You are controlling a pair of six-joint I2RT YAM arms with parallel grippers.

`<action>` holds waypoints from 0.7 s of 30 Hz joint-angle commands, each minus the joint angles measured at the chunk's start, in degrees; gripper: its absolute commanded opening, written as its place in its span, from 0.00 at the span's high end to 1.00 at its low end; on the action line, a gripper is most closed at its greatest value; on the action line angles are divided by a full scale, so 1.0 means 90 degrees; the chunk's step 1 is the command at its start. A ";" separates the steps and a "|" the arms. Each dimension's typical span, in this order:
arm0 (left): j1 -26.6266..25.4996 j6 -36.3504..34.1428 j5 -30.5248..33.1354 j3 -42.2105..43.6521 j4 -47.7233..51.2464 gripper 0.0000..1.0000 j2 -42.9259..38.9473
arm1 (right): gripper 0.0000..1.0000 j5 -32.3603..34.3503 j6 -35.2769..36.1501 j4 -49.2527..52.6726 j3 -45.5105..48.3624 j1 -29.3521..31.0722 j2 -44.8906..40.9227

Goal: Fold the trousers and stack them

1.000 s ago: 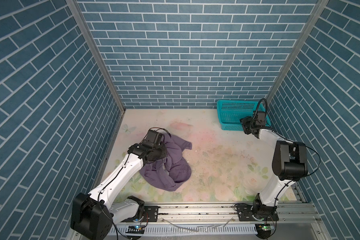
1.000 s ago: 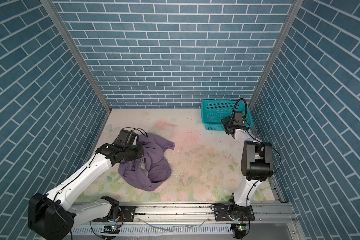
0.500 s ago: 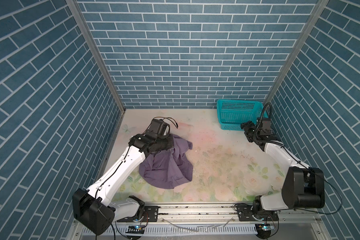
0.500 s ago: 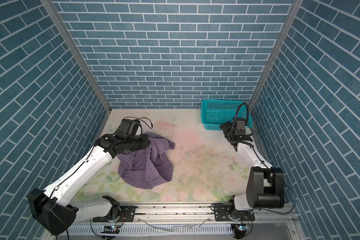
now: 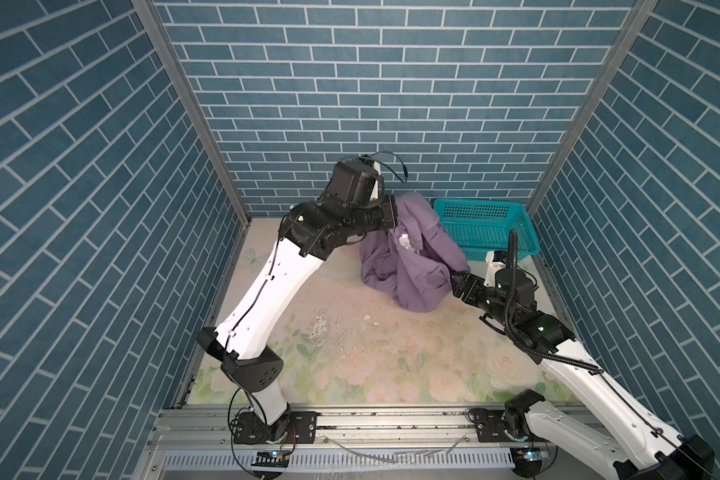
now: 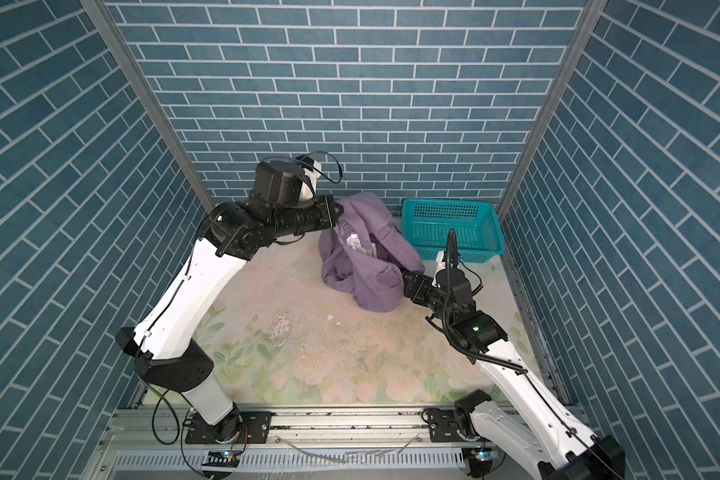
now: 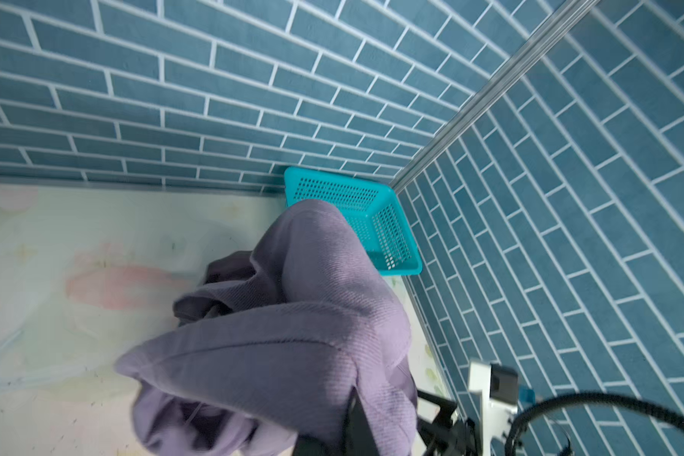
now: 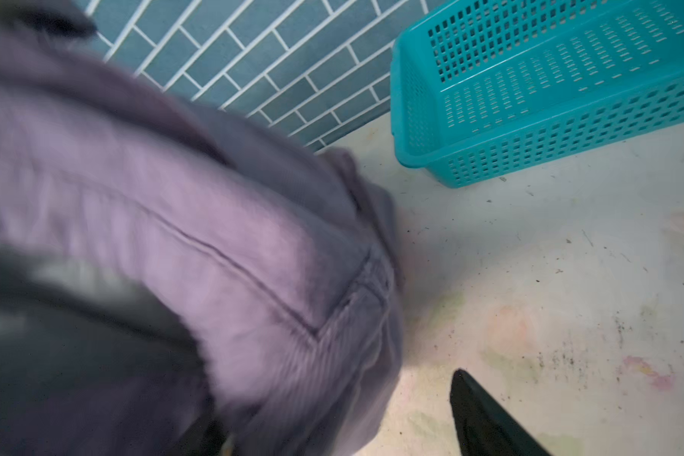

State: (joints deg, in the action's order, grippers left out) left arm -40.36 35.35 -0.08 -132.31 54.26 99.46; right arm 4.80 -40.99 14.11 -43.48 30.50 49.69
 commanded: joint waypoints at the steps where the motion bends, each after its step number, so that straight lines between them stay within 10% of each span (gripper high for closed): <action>1: -0.0008 -0.0014 0.1094 -0.0264 0.0569 0.91 -0.0075 | 0.17 0.0697 0.0314 0.0377 0.0185 0.0183 -0.0207; 9: 0.0576 0.0858 0.2092 0.4204 0.0498 1.00 -0.2268 | 0.17 0.1022 0.0334 0.0470 0.0183 0.0205 0.0092; 14: 0.1918 0.1562 0.1420 0.7572 0.0224 0.46 -0.4162 | 0.26 0.0888 0.0208 0.0374 -0.0003 0.0205 0.0645; 21: 0.2140 0.1358 0.1433 0.8336 0.0566 0.28 -0.5500 | 0.27 0.0643 0.0326 0.0340 -0.0504 0.0217 0.1395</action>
State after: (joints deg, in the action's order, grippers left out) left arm -21.28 47.75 13.52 -56.66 59.70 51.33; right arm 11.31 -38.68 17.34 -44.29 32.25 61.10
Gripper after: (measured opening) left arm 0.714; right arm 0.727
